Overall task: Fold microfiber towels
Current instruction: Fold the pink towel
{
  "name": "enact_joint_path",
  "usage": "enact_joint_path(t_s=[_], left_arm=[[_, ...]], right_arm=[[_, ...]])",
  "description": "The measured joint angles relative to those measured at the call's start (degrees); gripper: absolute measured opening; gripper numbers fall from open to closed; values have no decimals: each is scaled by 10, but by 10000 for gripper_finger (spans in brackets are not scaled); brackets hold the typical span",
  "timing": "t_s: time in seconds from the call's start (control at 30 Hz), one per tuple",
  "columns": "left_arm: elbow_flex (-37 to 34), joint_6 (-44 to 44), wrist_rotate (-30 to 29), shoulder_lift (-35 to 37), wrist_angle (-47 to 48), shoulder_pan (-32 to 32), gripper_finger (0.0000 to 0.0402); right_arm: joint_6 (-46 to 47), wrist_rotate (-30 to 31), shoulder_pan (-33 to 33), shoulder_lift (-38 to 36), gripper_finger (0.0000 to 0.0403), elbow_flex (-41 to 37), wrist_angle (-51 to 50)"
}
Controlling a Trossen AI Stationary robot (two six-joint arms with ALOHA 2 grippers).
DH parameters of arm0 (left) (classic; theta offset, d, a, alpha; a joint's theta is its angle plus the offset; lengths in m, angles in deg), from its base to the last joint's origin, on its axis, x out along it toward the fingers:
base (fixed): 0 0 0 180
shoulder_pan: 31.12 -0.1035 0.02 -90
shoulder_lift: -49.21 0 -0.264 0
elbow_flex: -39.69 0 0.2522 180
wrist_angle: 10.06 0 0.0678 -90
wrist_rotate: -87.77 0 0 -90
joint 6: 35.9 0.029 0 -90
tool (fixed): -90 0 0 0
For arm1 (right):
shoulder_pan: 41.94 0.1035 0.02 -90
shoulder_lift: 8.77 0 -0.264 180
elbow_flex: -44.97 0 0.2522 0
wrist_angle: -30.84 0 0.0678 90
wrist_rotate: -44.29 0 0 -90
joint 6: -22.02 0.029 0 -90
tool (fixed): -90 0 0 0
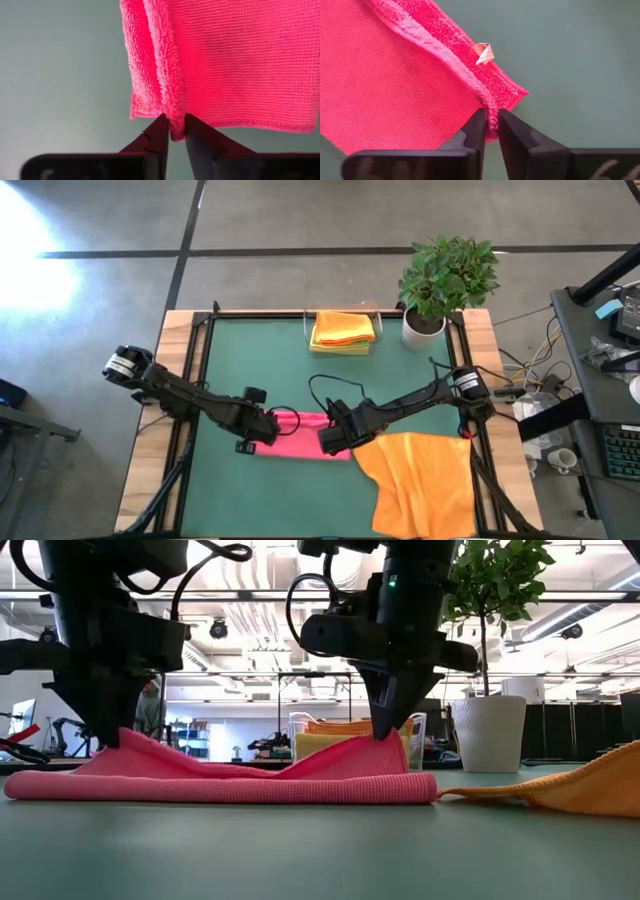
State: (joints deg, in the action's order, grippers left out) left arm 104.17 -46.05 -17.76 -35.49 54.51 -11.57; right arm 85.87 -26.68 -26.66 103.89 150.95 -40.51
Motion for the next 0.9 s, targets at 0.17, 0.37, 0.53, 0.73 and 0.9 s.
enact_joint_path(t_s=[0.17, 0.37, 0.53, 0.73, 0.9], left_arm=[[0, 0, 0, 0, 4, 0, 96], [8, 0, -44, 0, 72, -1, 150], [16, -35, -20, 2, 97, -4, 166], [3, -72, 63, 3, -17, 2, 166], [-15, -71, 82, 3, -86, 2, 166]], right_arm=[[0, 1, -8, 0, 78, 0, -10], [-14, 2, -28, -4, 107, 22, -75], [-72, -21, -30, -10, 111, 50, -81], [-205, -118, -29, -10, 100, 50, -43], [-266, -152, -38, -10, 82, 20, 4]])
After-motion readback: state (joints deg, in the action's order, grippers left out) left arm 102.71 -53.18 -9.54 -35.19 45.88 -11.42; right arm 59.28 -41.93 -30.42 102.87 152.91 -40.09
